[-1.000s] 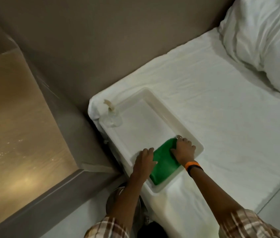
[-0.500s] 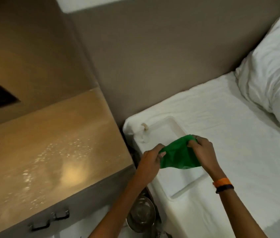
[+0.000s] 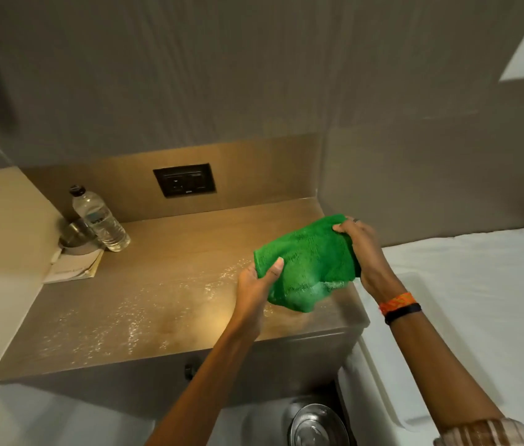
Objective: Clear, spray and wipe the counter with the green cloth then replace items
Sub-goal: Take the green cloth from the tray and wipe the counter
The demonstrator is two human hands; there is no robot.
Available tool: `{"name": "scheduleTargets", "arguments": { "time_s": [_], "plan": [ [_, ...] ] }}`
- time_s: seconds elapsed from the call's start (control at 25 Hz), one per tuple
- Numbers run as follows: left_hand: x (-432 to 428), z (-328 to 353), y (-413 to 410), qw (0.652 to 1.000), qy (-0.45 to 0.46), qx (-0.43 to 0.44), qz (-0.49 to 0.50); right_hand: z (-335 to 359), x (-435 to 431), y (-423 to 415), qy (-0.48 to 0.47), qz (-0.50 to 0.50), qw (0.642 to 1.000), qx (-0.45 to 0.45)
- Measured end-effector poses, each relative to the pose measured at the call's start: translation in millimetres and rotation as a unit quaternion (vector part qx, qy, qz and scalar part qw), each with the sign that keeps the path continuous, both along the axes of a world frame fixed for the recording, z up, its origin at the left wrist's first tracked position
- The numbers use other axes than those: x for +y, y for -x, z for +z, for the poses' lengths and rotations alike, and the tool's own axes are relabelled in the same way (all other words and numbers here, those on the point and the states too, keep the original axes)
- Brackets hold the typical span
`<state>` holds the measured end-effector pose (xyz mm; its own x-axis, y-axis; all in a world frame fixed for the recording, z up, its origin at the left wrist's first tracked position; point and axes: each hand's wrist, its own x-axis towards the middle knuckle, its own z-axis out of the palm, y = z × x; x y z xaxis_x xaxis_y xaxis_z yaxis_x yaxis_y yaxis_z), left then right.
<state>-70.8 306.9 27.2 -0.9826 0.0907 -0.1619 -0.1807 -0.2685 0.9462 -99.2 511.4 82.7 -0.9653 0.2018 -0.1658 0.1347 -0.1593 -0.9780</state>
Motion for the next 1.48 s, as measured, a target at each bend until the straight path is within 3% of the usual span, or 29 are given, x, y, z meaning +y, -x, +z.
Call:
{"name": "scheduleTargets", "arguments": {
  "time_s": [0.2, 0.28, 0.52, 0.68, 0.72, 0.8, 0.88, 0.92, 1.04, 1.2, 1.32, 1.48],
  "plan": [
    [-45, 32, 33, 0.995, 0.09, 0.052, 0.013, -17, -25, 11, -0.2, -0.052, 0.978, 0.014],
    [-53, 45, 41, 0.99, 0.098, 0.099, 0.001, -17, -37, 14, -0.222, -0.087, 0.97, 0.038],
    [-73, 81, 65, 0.983, 0.056, 0.176, -0.015, -2, -52, 24, -0.053, -0.027, 0.992, 0.11],
    [-89, 78, 77, 0.994, -0.045, 0.097, -0.034, -31, -63, 18, 0.017, 0.104, 0.994, -0.012],
    [-97, 71, 80, 0.996, -0.032, 0.067, -0.056, -40, -65, 17, 0.044, 0.08, 0.996, -0.023],
    [-114, 55, 82, 0.986, 0.112, 0.034, -0.118, -43, -65, 17, 0.061, 0.022, 0.998, -0.016],
    [-120, 34, 82, 0.949, 0.284, 0.06, -0.12, -37, -62, 19, -0.004, 0.004, 1.0, -0.005],
    [-119, 25, 81, 0.943, 0.318, 0.069, -0.072, -35, -60, 21, -0.049, -0.001, 0.999, -0.002],
    [-112, 25, 83, 0.966, 0.239, 0.018, 0.094, -21, -52, 28, -0.119, -0.026, 0.992, 0.018],
    [-101, 45, 88, 0.985, 0.114, 0.021, 0.129, -4, -40, 33, -0.09, -0.052, 0.993, 0.054],
    [-82, 25, 61, 0.984, 0.152, 0.016, 0.088, -23, -28, 13, -0.178, -0.085, 0.98, 0.002],
    [-65, -32, 15, 0.948, 0.305, -0.07, -0.054, -72, -11, -29, -0.44, -0.076, 0.879, -0.17]
  ]
}}
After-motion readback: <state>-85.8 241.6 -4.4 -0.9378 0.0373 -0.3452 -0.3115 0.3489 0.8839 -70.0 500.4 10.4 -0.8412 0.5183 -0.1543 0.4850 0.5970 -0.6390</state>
